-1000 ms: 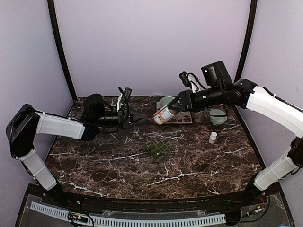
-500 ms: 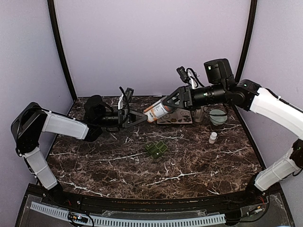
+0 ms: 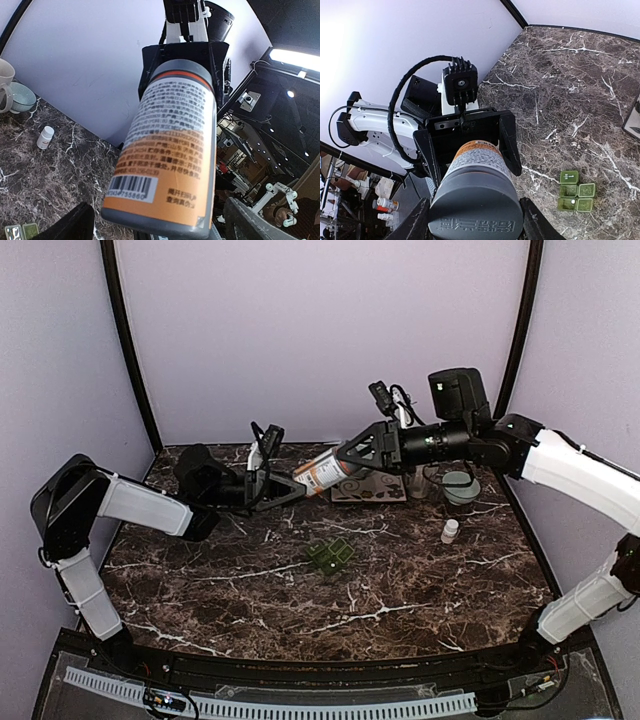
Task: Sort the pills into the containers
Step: Pass from the right arm to the left
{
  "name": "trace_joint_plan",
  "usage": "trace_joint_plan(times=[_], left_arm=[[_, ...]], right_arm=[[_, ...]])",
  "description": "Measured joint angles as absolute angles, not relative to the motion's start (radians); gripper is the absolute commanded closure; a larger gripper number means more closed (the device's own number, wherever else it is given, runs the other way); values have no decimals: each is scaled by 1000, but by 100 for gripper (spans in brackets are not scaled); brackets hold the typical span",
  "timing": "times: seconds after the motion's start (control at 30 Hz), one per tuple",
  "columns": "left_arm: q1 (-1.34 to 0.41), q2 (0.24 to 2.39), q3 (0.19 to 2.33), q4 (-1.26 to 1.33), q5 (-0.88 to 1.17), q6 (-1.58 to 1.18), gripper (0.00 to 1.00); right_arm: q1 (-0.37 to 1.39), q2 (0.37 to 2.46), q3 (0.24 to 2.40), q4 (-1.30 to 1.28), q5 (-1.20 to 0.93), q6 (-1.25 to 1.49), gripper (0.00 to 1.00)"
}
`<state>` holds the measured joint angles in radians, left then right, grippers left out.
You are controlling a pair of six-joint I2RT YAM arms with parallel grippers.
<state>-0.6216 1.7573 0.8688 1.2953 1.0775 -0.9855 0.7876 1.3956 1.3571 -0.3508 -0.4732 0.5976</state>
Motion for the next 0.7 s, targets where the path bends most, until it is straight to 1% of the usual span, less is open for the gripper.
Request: trace_joint_plan(times=[0.27,0.3,0.4,0.57,0.7], left_arm=[[-622,1769,873,1353,1097,-1030,15],[-622,1769,883,1364,1102,-1035,20],[-622,1769,883,1367,1103,-1040,24],[-620,1769,883,1372,1103,-1050,40],[-620,1772,883,1383,1111,-1061,51]], right_arm=[[788,1420,1357,-328,-488,613,100],[791,1427,1355,-318,-498,617,100],[792,1430,1355,-310,-503,622,100],[793,1439,1354,-287,-518,632,100],[794,1444,1354,-276,-528,641,100]])
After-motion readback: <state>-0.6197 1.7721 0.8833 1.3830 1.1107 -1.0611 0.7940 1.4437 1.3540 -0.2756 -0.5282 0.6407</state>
